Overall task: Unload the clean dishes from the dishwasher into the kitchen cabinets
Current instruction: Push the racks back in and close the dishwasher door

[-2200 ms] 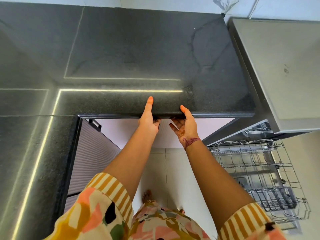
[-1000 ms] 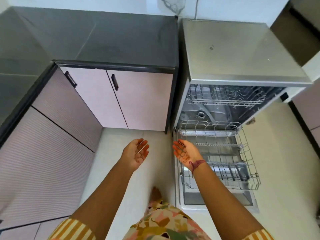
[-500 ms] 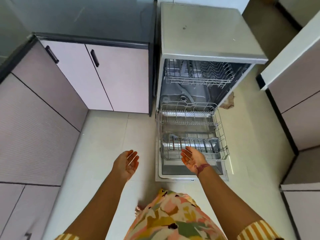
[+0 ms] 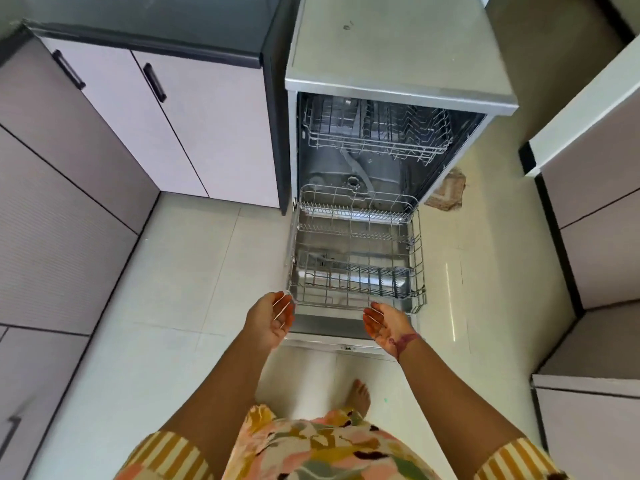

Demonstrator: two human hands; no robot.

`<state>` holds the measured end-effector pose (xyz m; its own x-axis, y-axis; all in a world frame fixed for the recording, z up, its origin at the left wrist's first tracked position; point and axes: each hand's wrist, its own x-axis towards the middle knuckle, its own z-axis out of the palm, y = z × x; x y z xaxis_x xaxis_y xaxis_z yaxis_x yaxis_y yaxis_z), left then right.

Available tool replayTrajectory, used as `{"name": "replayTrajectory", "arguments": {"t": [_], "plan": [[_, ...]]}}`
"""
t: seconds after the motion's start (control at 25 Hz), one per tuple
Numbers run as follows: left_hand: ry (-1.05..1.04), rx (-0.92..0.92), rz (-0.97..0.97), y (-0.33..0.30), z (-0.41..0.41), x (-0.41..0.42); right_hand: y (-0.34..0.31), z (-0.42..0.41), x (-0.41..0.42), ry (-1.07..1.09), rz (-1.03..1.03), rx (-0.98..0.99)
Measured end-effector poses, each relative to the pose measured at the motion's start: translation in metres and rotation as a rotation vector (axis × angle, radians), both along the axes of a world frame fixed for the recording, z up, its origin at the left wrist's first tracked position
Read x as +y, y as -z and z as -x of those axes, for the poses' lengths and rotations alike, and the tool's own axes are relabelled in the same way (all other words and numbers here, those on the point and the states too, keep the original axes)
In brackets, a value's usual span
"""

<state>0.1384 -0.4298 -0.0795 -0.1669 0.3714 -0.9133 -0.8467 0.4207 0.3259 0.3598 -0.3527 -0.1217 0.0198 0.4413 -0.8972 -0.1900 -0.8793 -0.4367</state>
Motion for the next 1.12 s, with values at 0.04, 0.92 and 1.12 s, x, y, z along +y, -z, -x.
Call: {"name": "replayTrajectory", "arguments": {"t": [0.04,0.92,1.12], "plan": [[-0.001,-0.023,0.004,0.003,-0.019,0.005,0.005,-0.014,0.006,-0.020,0.013,-0.022],[0.199,-0.134,0.320,0.229,-0.120,0.172,0.218,-0.012,0.118,0.128,0.334,-0.206],[0.233,-0.089,0.533,0.319,-0.123,0.193,0.290,-0.014,0.143,0.131,0.396,-0.215]]}}
